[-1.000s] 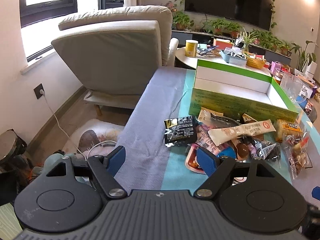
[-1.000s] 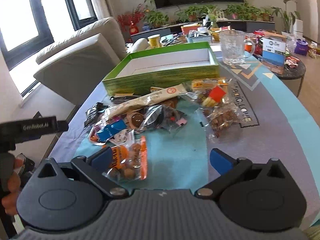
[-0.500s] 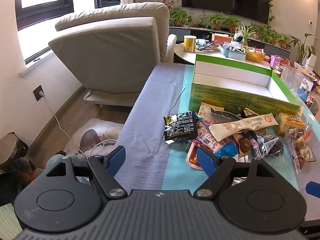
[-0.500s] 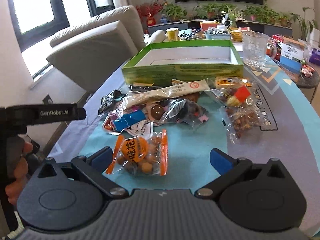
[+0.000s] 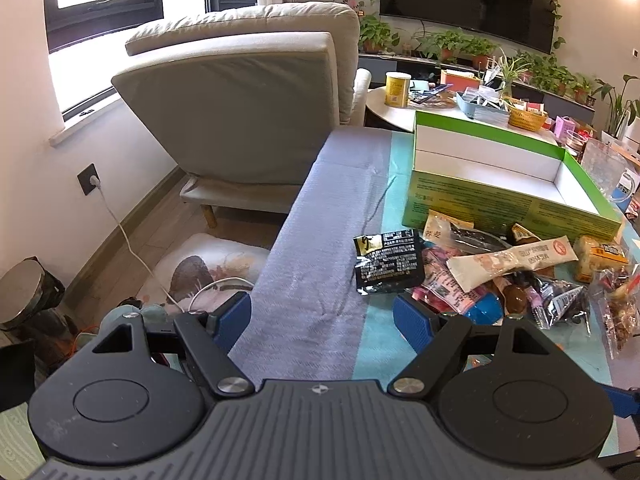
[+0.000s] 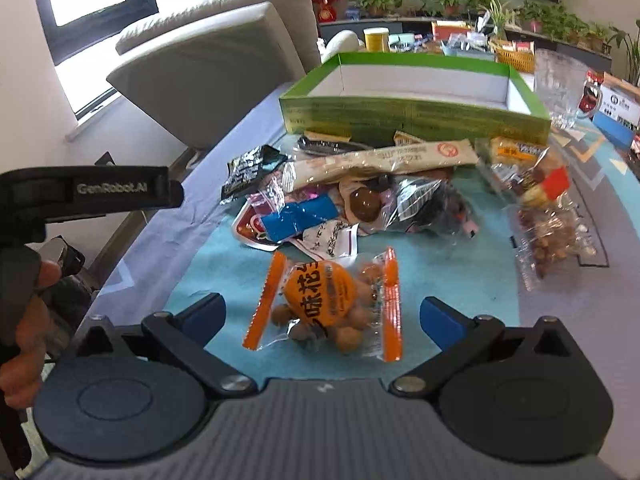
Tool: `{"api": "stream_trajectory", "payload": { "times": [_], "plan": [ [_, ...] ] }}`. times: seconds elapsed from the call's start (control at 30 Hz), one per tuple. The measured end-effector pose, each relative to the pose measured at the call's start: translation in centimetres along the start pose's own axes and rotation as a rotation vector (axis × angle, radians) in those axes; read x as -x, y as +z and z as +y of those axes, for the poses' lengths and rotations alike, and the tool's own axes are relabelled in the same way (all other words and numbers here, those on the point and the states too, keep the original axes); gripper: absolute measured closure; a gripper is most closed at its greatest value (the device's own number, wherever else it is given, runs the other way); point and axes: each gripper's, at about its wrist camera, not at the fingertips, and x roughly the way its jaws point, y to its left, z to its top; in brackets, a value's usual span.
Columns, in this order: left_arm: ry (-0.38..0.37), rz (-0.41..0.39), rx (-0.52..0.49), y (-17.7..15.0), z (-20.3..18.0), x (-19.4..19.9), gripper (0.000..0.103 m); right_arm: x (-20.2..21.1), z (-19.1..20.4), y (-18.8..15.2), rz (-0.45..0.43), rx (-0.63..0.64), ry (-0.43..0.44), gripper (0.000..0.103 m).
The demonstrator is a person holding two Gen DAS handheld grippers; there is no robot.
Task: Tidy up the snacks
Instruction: 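Grasp the long white wafer stick with the left gripper while the right grasps the orange nut bag, then carry both snacks into the green box and open both grippers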
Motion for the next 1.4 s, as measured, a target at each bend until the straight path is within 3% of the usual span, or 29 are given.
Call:
{"api": "stream_trajectory", "payload": {
  "times": [0.2,0.5,0.8,0.97,1.1,1.13,1.2,1.27,1.4],
  "plan": [
    [-0.005,0.003,-0.016,0.5,-0.8,-0.7,0.026,-2.0,0.6,-0.3,0.048,0.024,-0.045,0.059],
    [-0.106,-0.032,-0.115,2.2,-4.2,-0.8,0.026,-2.1,1.0,-1.3,-0.013,0.164,-0.074,0.059],
    [-0.276,0.01,-0.222,2.9,-6.1,-3.2,0.026,0.1,-3.5,-1.0,-0.034,0.056,-0.107,0.059],
    [-0.379,0.008,-0.365,3.3,-8.3,-4.6,0.026,1.1,-5.3,-0.6,-0.064,-0.01,-0.126,0.059],
    [-0.396,-0.035,-0.519,3.5,-10.7,-5.6,0.026,1.4,-5.9,-0.5,-0.065,-0.04,-0.116,0.059],
    [-0.399,-0.025,-0.539,3.6,-11.2,-6.0,0.028,1.5,-6.0,-0.5,-0.066,-0.042,-0.114,0.059],
    [-0.41,0.02,-0.557,3.8,-12.0,-7.2,0.059,1.5,-5.9,-0.6,-0.069,-0.044,-0.113,0.06],
    [-0.441,0.073,-0.548,3.7,-12.4,-8.0,0.064,1.7,-6.1,-0.9,-0.071,-0.053,-0.109,0.06],
    [-0.451,0.099,-0.523,3.0,-11.9,-7.8,0.07,1.8,-6.6,-0.9,-0.076,-0.064,-0.1,0.06]
  ]
}}
